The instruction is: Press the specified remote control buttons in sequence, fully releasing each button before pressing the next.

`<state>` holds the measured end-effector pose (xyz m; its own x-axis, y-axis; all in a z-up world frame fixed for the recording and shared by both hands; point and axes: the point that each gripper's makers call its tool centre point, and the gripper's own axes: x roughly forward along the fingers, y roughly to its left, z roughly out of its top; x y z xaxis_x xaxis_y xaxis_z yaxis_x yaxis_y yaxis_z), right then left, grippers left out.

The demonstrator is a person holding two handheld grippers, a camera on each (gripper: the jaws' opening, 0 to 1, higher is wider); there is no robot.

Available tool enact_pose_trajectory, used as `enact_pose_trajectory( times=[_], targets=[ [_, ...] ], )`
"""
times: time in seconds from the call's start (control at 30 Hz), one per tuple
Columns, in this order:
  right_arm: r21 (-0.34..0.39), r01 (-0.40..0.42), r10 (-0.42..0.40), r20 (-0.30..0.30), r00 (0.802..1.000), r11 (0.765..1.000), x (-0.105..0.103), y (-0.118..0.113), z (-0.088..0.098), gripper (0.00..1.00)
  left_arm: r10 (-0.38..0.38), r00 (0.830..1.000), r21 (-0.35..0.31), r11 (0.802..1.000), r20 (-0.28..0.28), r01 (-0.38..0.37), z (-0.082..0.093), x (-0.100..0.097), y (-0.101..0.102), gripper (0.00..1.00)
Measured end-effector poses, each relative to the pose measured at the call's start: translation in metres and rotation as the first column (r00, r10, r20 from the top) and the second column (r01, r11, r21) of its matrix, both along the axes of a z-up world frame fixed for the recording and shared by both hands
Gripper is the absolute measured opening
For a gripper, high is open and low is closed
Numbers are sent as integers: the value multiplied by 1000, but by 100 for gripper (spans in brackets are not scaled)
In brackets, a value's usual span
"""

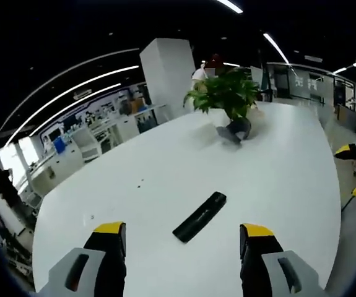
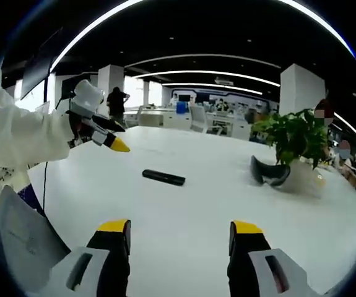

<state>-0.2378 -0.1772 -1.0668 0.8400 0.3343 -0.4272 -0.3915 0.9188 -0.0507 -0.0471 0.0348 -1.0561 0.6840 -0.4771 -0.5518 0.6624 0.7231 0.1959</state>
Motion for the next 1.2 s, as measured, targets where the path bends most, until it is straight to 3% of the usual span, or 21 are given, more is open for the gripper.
enact_pose_trajectory(
  times=[0.27,0.57,0.8,0.97,1.07,1.2],
  targets=[
    [-4,1,-1,-11,1000,1000,-1,0,-2,61,-36,999,31,999,-28,37,-14,16,-9,75],
    [-12,-2,2,-21,1000,1000,-1,0,-4,60,-95,985,120,986,-145,113,-66,23,-14,70],
    [-12,4,-4,-33,999,1000,0,-1,-6,58,-108,980,165,977,-167,136,-81,35,-19,66],
    [-18,1,-2,-39,999,1000,0,0,-8,58,-130,972,219,961,-195,172,-93,47,-19,65],
    [-22,9,-10,-45,999,1000,1,-2,-10,59,-152,957,263,940,-248,218,-105,50,-17,62],
    [-14,15,-15,-51,999,1000,1,-3,-11,58,-169,949,305,919,-266,249,-113,56,-18,61]
  ],
)
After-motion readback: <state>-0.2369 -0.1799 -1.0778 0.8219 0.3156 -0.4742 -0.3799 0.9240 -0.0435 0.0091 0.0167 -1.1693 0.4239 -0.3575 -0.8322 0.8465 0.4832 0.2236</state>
